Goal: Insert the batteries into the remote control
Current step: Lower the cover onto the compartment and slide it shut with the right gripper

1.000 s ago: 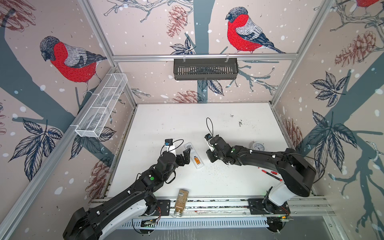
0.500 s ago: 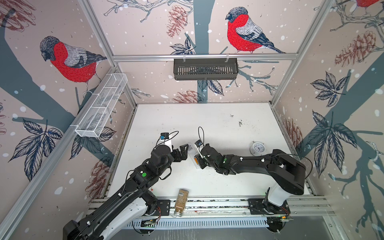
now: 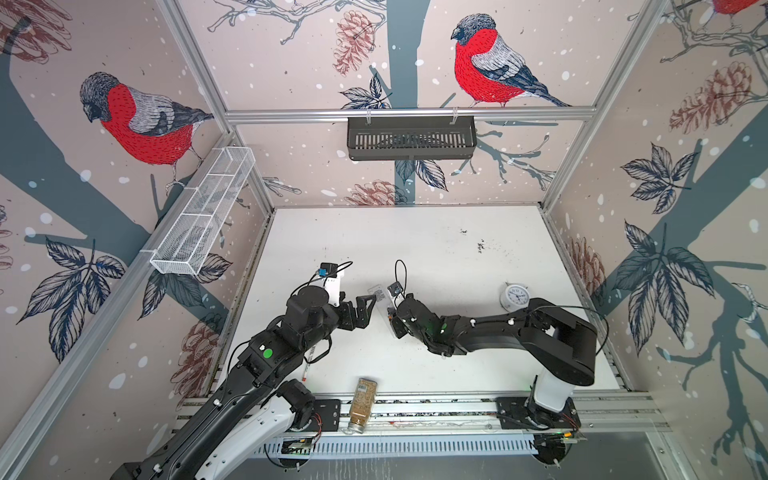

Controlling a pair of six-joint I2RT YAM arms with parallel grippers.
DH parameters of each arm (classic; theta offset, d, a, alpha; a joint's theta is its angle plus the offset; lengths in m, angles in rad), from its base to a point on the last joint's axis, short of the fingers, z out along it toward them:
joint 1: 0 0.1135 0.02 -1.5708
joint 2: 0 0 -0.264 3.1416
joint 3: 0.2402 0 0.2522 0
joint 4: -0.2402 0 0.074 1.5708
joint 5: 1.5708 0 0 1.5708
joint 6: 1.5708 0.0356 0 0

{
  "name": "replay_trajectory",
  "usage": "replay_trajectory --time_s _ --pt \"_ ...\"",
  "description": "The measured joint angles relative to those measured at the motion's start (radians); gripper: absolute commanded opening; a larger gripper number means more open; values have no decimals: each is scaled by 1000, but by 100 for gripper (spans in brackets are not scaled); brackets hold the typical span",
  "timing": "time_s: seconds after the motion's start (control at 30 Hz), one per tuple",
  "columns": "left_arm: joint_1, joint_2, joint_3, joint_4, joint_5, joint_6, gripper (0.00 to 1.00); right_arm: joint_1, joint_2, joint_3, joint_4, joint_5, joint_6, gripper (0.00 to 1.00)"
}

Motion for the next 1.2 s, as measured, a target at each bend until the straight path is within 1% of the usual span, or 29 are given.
replay_trajectory --time_s 0.23,0.57,0.9,1.03,1.2 --pt "1 -27 -10 -6 0 17 98 7 14 -10 18 2 -2 24" --pt "4 -18 -17 -9 1 17 98 34 25 -49 74 8 0 23" --pt "6 -29 -21 -9 0 17 98 41 25 -58 85 23 -4 23" --pt "6 -32 -23 -9 0 17 98 40 26 -59 85 23 -23 25" --pt "6 -34 -23 -9 -4 17 98 40 26 -59 84 23 -26 34"
